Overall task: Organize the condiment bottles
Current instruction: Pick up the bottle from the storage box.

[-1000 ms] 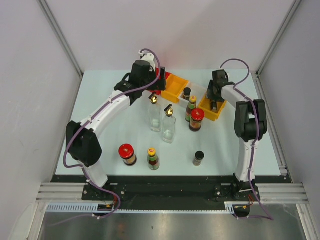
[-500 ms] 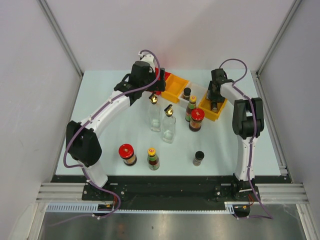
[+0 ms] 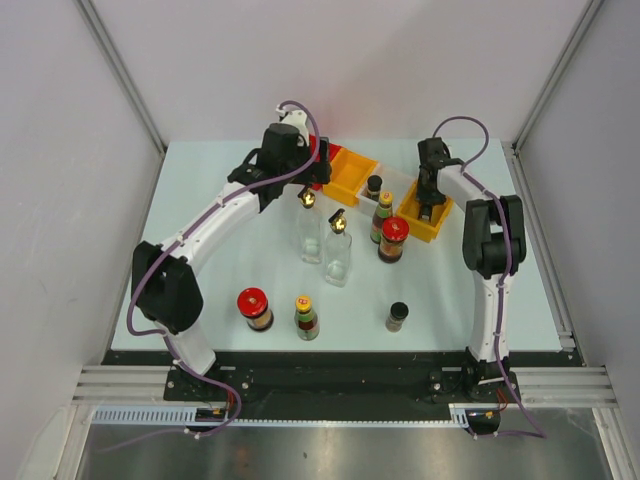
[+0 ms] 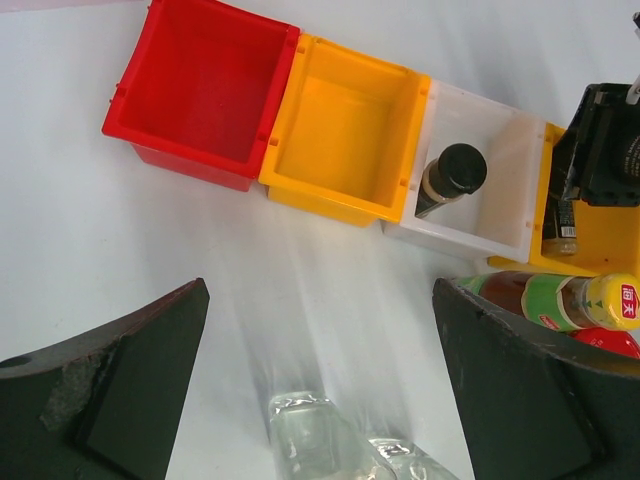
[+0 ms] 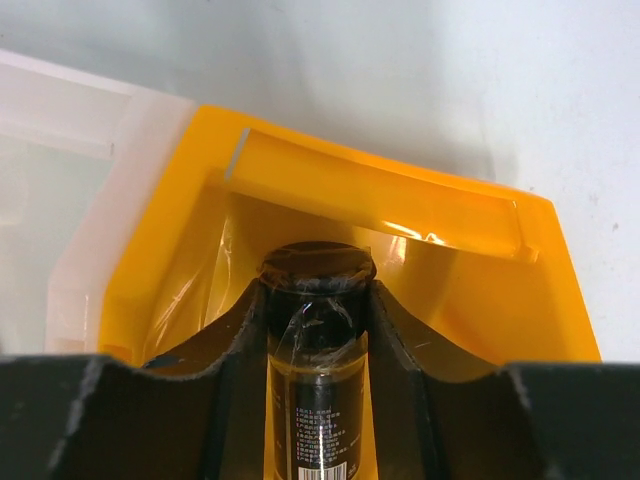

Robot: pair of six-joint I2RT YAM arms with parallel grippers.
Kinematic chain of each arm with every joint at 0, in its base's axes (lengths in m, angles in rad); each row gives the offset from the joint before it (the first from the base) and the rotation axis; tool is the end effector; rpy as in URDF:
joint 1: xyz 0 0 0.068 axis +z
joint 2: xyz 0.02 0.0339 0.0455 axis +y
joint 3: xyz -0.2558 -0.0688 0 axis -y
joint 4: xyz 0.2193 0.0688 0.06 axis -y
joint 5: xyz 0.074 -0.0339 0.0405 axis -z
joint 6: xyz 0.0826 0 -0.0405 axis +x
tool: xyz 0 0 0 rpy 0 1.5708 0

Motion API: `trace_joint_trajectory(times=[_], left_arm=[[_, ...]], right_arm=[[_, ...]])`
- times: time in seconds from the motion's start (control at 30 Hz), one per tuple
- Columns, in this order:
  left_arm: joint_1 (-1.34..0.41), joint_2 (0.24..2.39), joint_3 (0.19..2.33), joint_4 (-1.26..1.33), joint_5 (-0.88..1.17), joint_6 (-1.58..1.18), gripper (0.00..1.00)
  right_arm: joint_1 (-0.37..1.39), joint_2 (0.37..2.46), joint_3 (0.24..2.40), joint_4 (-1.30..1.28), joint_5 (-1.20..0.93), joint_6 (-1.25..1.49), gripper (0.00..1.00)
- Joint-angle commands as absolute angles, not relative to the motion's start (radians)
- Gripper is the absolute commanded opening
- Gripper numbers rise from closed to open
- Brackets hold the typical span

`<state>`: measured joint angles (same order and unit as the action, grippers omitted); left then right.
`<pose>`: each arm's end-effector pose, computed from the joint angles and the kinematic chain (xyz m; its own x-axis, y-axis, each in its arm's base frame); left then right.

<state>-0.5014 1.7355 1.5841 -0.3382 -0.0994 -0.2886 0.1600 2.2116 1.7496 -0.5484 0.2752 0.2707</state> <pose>0.3772 -0.1974 0.3186 -0.5096 -0.0436 -0.8593 0.2675 0.9412 -0.2064 0.4750 0.0539 0.1445 -0.8086 0.1302 -0.5737 0.2133 0.9737 -0.0797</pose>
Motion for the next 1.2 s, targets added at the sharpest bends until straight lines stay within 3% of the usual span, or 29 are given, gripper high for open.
trace_joint_trajectory(times=[0.0, 0.57, 0.77, 0.97, 1.17], left_arm=[[-0.489, 1.674, 1.585, -0.307, -0.083, -0.304, 1.00], [-0.482, 1.658, 1.577, -0.307, -0.055, -0.313, 1.00], [-0.476, 1.641, 1.569, -0.284, 0.046, -0.314, 1.00], [-0.454, 1.579, 1.473, -0.087, 0.342, -0.357, 1.00], [-0.451, 1.542, 1.416, 0.154, 0.644, -0.429, 1.00]], right_arm=[[0.169, 2.158, 1.769, -0.554, 0.340, 0.259, 0.00], [0.242, 1.812, 1.516, -0.111, 0.529, 0.143, 0.00], [0.284, 1.704, 1.471, -0.011, 0.560, 0.080, 0.00], [0.279, 1.560, 1.473, 0.005, 0.387, 0.133, 0.00], [0.258, 1.441, 1.473, -0.072, 0.012, 0.222, 0.00]])
